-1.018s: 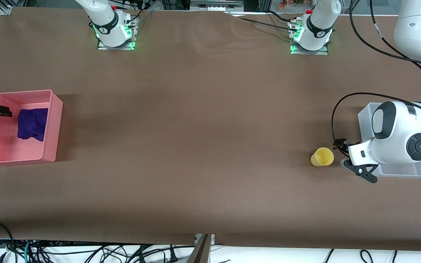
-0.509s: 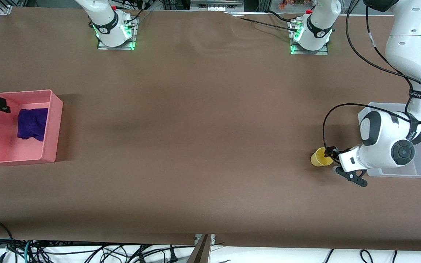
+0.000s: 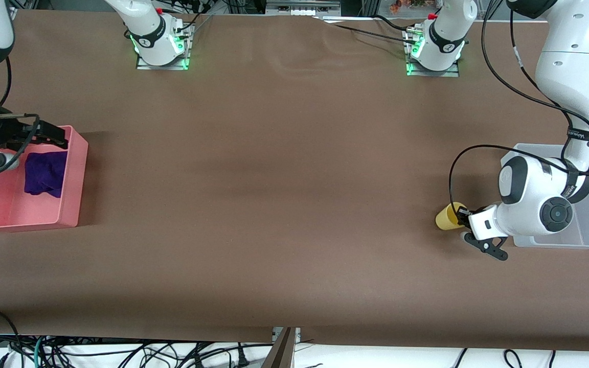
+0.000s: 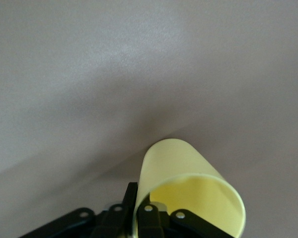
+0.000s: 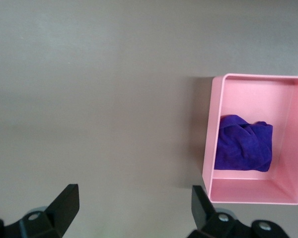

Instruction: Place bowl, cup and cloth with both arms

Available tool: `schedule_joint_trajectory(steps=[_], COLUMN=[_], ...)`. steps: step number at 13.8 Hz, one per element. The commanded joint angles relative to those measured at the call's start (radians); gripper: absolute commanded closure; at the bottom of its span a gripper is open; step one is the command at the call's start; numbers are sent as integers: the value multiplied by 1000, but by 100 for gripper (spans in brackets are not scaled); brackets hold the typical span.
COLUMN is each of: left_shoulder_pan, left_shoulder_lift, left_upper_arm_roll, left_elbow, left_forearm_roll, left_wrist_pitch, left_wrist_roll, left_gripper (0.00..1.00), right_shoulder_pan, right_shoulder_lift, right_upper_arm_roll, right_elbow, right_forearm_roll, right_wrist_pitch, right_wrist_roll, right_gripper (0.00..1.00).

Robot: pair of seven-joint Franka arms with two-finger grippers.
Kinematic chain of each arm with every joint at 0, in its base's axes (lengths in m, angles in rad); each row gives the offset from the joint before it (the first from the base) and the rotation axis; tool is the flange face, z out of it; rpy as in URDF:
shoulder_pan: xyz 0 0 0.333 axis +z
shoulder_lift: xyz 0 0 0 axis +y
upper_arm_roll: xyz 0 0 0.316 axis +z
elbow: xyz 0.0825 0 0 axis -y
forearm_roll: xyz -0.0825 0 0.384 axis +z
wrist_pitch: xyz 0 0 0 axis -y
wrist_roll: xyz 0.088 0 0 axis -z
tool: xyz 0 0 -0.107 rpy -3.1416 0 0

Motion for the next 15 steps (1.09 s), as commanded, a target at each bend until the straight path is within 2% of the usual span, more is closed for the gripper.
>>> schedule_joint_trajectory(steps=[1,4,6,8,10,11,13,15], left_shoulder_pan=[2,10,34,72,94,111,189,239], left_shoulder_lift=[-13,-83,-103,-144,-169,-178,-177,-169], left_upper_arm_roll=[6,-8,-5,-5,12,24,24,24], left_elbow=[12,61,118,132,130,130,132,130], left_forearm_roll=[-15,-75,-75,-57,-26,33,132,195], left_wrist_pitch=[-33,-219,-370,-491,-518,-516,-498,-423], left_wrist_roll=[6,6,12,22,144,217,339,434], left_gripper=[100,100,100,100,100,100,100,100], right_shoulder_pan=[-14,-16,-16,-22,-28,-28,-27,-24], right_shoulder_lift=[-39,-76,-99,-100,-100,-100,-102,-102], right_upper_arm_roll=[26,23,22,18,0,-27,-26,-25], right_elbow=[-3,0,-2,0,0,0,0,0], right_forearm_roll=[-42,-39,-48,-36,-8,38,44,40], right_wrist_pitch=[-15,2,-2,-10,-12,-13,-18,-34], right_wrist_roll=[3,1,6,1,7,10,23,23], right_gripper=[0,0,0,0,0,0,0,0])
